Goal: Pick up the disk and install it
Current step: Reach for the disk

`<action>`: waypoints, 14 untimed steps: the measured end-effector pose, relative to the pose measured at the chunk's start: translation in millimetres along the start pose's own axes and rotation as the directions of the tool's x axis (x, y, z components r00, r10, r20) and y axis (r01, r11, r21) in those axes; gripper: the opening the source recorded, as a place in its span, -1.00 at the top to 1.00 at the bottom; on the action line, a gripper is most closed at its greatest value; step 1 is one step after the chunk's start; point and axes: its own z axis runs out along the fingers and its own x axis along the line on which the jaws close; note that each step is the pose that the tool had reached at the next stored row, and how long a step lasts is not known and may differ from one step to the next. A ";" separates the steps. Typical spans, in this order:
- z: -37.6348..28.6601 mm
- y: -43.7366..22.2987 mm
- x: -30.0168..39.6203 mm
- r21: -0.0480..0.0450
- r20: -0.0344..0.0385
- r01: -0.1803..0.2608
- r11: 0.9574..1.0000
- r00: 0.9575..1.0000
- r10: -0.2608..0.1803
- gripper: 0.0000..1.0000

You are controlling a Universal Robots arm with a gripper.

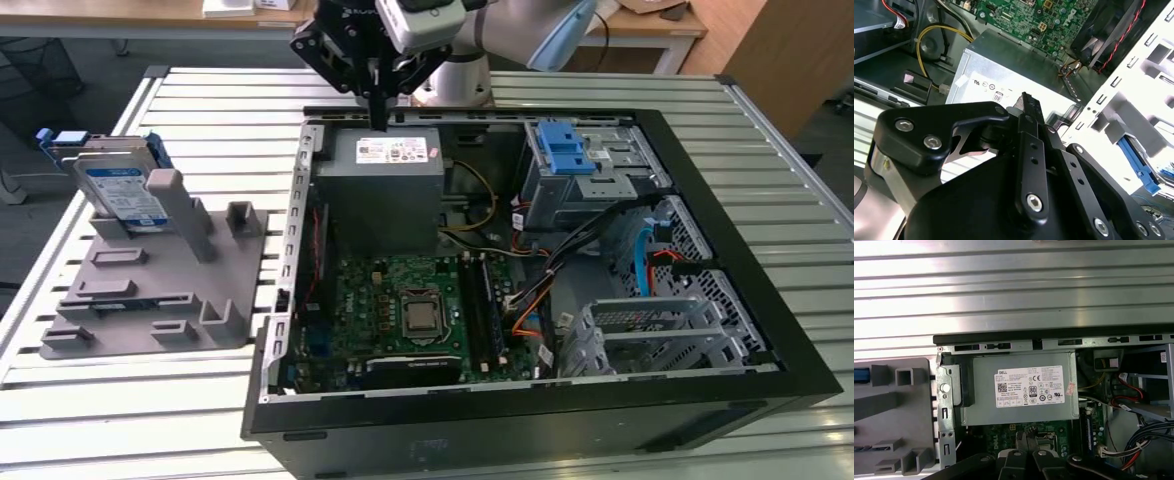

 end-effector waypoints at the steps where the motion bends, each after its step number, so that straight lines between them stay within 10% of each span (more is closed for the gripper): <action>1: 0.2 -0.1 0.8 0.000 0.000 0.000 1.000 1.000 0.000 0.79; 14: 0.7 -0.3 3.7 0.000 -0.001 0.000 1.000 1.000 0.000 0.79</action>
